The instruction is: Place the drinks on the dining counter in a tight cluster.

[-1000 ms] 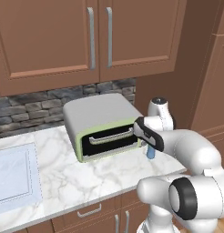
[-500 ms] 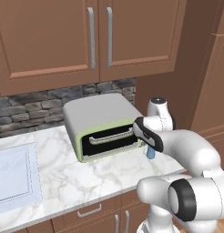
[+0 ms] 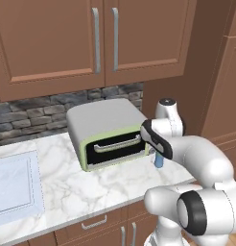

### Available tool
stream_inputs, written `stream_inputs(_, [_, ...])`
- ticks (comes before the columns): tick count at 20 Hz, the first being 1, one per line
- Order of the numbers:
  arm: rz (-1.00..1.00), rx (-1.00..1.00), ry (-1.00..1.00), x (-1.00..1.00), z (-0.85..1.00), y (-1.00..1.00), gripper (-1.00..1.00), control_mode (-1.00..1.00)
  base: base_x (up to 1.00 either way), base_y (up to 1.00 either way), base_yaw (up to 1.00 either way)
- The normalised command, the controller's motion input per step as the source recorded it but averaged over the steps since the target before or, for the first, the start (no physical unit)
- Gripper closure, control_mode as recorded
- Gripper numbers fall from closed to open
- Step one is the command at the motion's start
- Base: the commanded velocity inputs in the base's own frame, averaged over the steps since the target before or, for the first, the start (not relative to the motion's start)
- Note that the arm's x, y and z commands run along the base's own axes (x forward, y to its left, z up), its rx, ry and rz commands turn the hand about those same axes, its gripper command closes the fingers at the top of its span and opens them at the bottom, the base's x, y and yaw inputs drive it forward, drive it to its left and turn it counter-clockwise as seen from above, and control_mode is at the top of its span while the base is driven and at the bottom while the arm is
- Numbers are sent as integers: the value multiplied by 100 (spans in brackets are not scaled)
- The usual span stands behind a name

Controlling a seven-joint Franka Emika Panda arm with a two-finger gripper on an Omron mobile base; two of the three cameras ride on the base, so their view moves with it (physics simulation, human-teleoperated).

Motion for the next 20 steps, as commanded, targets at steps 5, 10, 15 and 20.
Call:
stream_inputs(5, [-6,0,0,0,-1,-5,-100,-100,0,0,0])
stream_inputs(10, [-8,0,0,0,-1,-6,-100,-100,0,0,0])
stream_inputs(15, [-5,0,0,13,-2,0,-100,-100,0,0,0])
stream_inputs(20, [-4,0,0,5,-6,0,-100,-100,0,0,0])
